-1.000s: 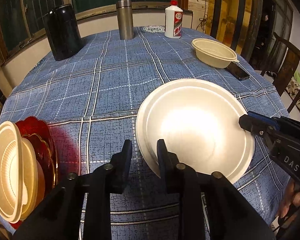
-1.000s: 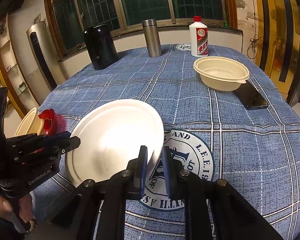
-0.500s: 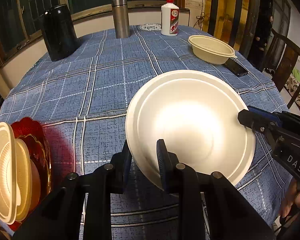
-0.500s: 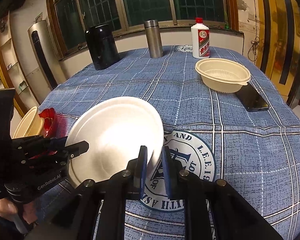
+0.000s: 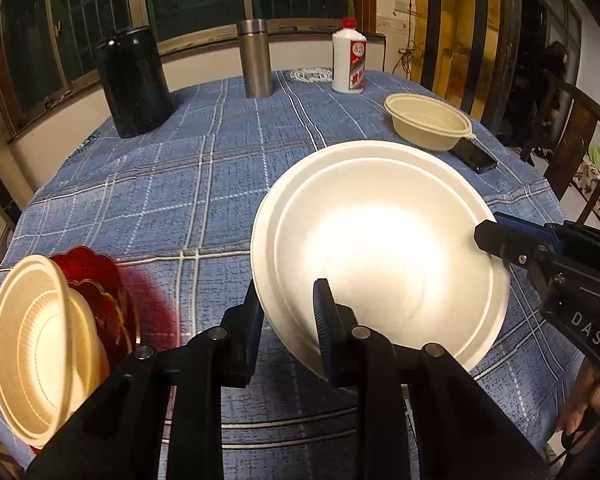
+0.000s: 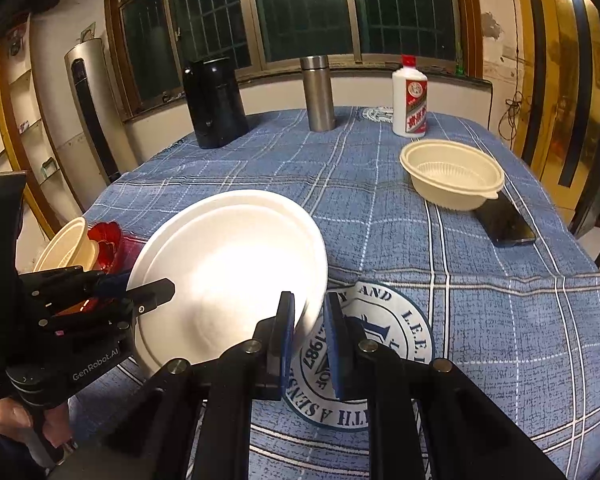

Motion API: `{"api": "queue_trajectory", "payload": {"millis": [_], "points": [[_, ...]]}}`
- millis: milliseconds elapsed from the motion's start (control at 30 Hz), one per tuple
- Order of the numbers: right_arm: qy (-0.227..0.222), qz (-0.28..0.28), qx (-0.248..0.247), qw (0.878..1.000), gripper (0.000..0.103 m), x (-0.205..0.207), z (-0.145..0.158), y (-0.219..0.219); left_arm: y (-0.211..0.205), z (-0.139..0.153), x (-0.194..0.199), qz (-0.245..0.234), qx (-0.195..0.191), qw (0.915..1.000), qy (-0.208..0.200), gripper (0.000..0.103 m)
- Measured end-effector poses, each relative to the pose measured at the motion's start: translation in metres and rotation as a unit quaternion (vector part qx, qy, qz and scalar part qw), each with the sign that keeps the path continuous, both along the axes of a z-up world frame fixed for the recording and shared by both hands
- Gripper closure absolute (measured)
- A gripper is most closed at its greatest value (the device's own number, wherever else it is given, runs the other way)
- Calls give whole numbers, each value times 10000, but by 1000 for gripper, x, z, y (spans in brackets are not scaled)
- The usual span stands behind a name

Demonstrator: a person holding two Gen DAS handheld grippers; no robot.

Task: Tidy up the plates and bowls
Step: 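Carry the white paper plate with both grippers toward the red plate stack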

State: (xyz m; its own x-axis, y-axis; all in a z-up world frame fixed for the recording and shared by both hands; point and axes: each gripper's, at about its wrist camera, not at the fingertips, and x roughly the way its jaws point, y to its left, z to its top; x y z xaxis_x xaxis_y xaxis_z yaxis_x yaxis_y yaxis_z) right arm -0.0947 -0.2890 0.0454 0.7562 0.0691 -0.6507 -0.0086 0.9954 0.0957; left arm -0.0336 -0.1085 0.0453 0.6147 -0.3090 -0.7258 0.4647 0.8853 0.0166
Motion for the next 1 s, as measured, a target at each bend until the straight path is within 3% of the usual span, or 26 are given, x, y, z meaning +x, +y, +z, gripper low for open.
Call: {"api": "queue_trajectory", "payload": {"millis": [500,1000], "points": [[-379,274,-689,9965,88,10,26,46,33,15,6,369,-170,9987,-318,81],[-542,627,-908,9924,88,18,37,88,71,20,4,695,-373,9961,-405,81]]}}
